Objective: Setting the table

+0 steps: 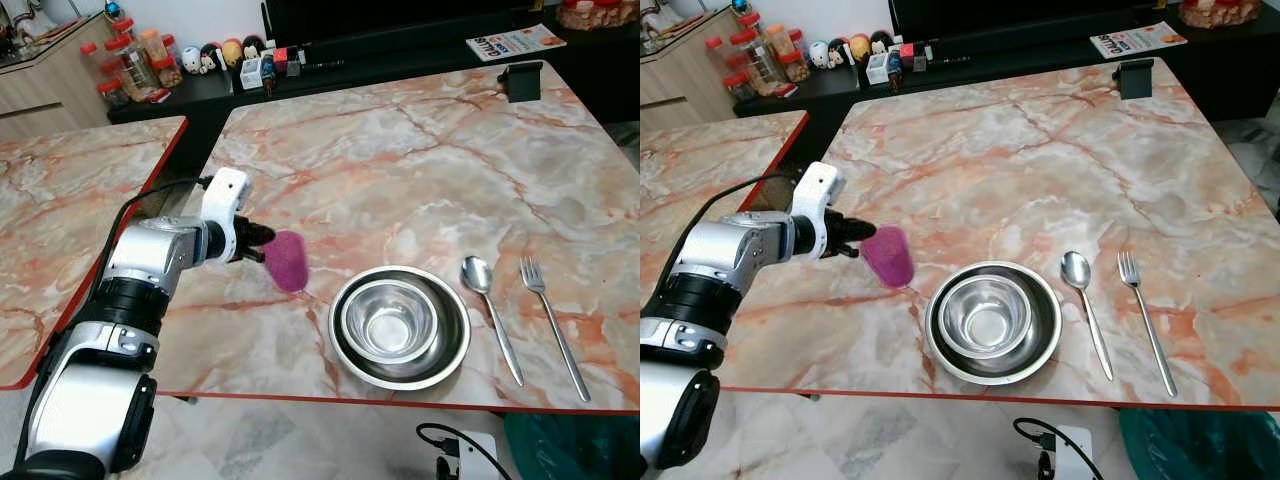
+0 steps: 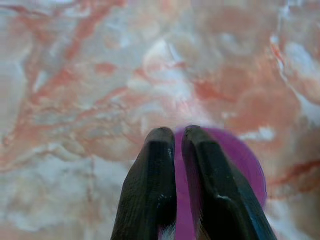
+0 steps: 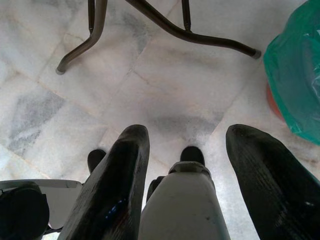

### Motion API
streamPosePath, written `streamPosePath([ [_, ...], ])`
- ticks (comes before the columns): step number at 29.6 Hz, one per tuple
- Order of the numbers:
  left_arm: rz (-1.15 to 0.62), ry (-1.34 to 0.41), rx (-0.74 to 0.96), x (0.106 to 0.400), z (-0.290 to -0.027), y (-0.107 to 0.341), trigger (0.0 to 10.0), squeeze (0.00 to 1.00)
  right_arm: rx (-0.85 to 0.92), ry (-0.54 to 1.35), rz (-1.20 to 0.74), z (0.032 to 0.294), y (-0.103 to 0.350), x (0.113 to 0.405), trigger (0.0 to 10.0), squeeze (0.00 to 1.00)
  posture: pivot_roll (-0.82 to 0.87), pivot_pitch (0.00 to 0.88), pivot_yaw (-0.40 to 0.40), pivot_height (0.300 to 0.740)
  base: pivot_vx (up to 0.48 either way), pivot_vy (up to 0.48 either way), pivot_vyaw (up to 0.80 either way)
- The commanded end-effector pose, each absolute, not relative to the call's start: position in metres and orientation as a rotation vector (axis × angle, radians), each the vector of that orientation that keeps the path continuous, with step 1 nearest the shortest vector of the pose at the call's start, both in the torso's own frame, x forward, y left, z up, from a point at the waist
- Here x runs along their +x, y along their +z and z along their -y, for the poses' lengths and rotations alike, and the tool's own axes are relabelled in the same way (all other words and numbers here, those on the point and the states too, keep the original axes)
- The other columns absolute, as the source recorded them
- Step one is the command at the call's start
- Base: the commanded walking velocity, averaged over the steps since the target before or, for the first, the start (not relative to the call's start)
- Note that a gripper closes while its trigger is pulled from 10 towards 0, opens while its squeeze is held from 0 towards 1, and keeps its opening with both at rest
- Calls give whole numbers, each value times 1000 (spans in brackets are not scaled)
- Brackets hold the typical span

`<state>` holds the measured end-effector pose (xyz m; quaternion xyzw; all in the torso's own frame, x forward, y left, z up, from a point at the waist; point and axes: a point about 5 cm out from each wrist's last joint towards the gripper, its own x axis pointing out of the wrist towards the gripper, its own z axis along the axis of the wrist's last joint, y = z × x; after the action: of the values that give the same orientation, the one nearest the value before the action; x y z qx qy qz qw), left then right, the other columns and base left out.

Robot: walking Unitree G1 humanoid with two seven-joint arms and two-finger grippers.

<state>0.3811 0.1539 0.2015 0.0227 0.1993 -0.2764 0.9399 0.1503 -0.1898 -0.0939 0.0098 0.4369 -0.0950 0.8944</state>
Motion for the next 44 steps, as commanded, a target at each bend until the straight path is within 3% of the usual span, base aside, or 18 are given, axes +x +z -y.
streamPosePath([
  [1,-402,-524,34,382,-162,202,10000,0,45,-202,-984,183,-103,131,10000,0,-14,51,206,740,0,0,0],
  [11,-356,-493,10,383,-165,206,10000,0,45,-204,-981,183,-103,131,10000,0,-13,51,205,740,0,0,0],
  [17,8,-115,-39,378,-215,211,10000,0,47,-206,-966,184,-101,133,10000,0,-21,47,191,740,0,0,0],
  [21,51,72,-54,356,-248,180,10000,0,43,-200,-955,186,-100,136,10000,0,-6,50,172,740,0,0,0],
  [26,61,119,-74,349,-256,171,10000,0,39,-198,-952,187,-100,137,10000,0,-6,50,172,740,0,0,0],
  [27,38,154,-46,338,-262,149,10000,0,29,-189,-938,188,-98,142,10000,0,2,52,155,740,0,0,0],
  [29,38,154,-46,338,-262,149,10000,0,29,-189,-938,188,-98,142,10000,0,2,52,155,740,0,0,0],
  [30,-3,218,4,313,-267,108,10000,0,14,-178,-912,189,-94,150,10000,0,-4,50,150,740,0,0,0],
  [33,0,251,7,304,-263,94,10000,0,10,-174,-900,190,-93,154,10000,0,-9,49,146,740,0,0,0],
  [44,-12,261,-54,306,-240,77,10000,0,-21,-121,-909,188,-93,155,10000,0,-26,0,125,740,0,121,0],
])
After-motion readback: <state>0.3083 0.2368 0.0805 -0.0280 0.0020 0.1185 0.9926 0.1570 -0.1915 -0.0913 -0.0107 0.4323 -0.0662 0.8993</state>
